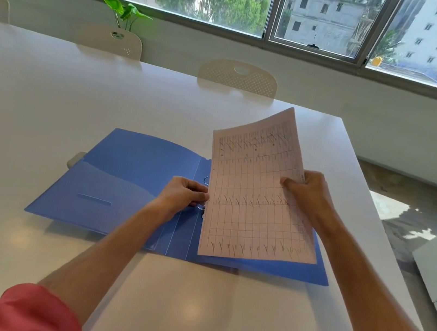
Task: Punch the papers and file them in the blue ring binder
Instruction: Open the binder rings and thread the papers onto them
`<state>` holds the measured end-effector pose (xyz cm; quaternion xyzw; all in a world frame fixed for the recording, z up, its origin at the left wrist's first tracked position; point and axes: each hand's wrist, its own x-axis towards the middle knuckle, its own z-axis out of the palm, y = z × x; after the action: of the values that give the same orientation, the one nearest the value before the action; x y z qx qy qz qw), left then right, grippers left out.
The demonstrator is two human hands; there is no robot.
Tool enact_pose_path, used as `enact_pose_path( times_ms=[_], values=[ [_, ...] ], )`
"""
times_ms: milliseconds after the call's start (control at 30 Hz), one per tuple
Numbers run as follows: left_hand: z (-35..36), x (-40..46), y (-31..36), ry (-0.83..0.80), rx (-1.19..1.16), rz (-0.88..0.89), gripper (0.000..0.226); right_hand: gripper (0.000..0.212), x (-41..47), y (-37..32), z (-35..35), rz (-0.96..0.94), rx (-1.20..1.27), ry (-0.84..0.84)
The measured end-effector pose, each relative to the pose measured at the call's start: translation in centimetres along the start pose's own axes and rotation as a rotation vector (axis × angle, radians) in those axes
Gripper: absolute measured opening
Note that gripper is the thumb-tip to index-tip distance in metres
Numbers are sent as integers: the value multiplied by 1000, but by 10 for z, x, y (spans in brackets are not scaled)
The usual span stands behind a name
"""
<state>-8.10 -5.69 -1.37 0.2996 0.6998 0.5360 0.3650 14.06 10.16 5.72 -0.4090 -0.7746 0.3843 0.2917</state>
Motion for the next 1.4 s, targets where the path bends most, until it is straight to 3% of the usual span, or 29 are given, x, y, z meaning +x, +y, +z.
enact_pose_path(
  times_ms=[700, 1400],
  values=[
    [11, -2, 3, -43, 106, -10, 12, 12, -6, 24, 3, 67, -28, 16],
    [1, 3, 3, -168, 49, -66, 11, 11, -8, 18, 1, 53, -2, 16]
  ],
)
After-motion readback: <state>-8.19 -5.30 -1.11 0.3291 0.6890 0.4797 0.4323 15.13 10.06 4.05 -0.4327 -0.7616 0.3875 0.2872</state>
